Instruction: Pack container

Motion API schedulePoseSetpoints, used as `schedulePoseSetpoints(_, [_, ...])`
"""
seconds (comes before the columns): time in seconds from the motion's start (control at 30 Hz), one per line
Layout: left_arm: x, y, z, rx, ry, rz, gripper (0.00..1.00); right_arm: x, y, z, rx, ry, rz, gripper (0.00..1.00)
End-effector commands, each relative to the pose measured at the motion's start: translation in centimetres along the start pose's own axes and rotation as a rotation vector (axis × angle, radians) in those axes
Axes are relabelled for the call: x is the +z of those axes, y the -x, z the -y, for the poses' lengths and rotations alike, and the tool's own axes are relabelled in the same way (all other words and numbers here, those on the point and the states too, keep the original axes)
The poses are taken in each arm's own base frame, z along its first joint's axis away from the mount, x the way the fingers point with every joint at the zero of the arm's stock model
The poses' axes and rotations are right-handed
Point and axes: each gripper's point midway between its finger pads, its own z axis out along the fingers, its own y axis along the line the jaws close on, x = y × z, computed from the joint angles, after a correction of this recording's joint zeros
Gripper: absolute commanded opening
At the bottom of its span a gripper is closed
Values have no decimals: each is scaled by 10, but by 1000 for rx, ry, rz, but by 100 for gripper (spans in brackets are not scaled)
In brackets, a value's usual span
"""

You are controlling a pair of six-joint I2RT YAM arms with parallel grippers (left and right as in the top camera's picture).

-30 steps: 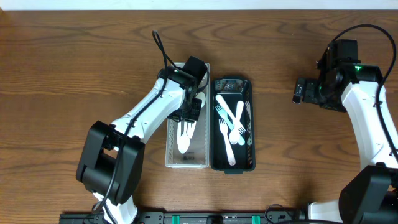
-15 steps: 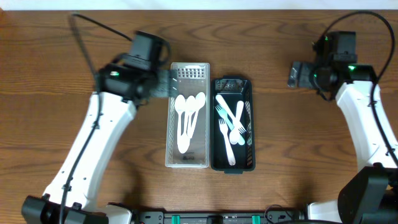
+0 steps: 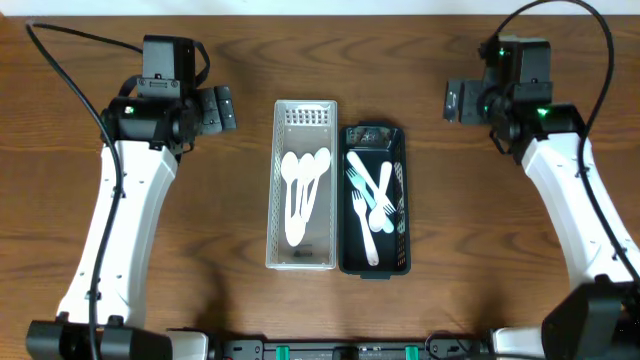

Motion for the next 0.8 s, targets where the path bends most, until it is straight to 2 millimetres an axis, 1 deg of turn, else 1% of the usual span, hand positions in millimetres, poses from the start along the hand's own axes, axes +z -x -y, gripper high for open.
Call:
schedulePoseSetpoints(0.0, [-33,-5,-12,28,58,93,98,-54,12,9,3,-34,95,99])
schedulePoseSetpoints(0.07, [-45,-16,-12,31,51,131,98,-74,8,10,9,-31,133,99])
schedulePoseSetpoints(0.1, [-50,-22,-12,32,39,154,98,-84,2,11,12,-29,149,99])
schedulePoseSetpoints(0.13, [-56,-29,-11,34,27,179,98,-93,-7,12,12,-28,162,99])
schedulePoseSetpoints(0.2, [-67,-46,-14,33,5,238,98,-106,-28,15,15,-27,177,99])
schedulePoseSetpoints(0.3, [-82,-69,-25,20,11,336,98,-121,-71,18,20,-23,203,99])
schedulePoseSetpoints(0.37, [-91,-86,-31,18,1,394,98,-134,-98,21,36,-18,251,99])
schedulePoseSetpoints(0.43, [-97,-105,-40,12,-2,437,98,-148,-111,24,57,-14,329,99])
schedulePoseSetpoints(0.47, [-99,-114,-44,14,-4,452,98,-155,-119,30,64,-37,369,99])
schedulePoseSetpoints(0.53, [-101,-131,-51,15,-8,470,98,-164,-135,40,76,-79,407,99])
schedulePoseSetpoints(0.67, [-104,-159,-61,16,-7,466,98,-173,-166,41,75,-71,406,99])
schedulePoseSetpoints(0.77, [-103,-173,-66,27,2,434,98,-175,-182,40,68,-55,378,99])
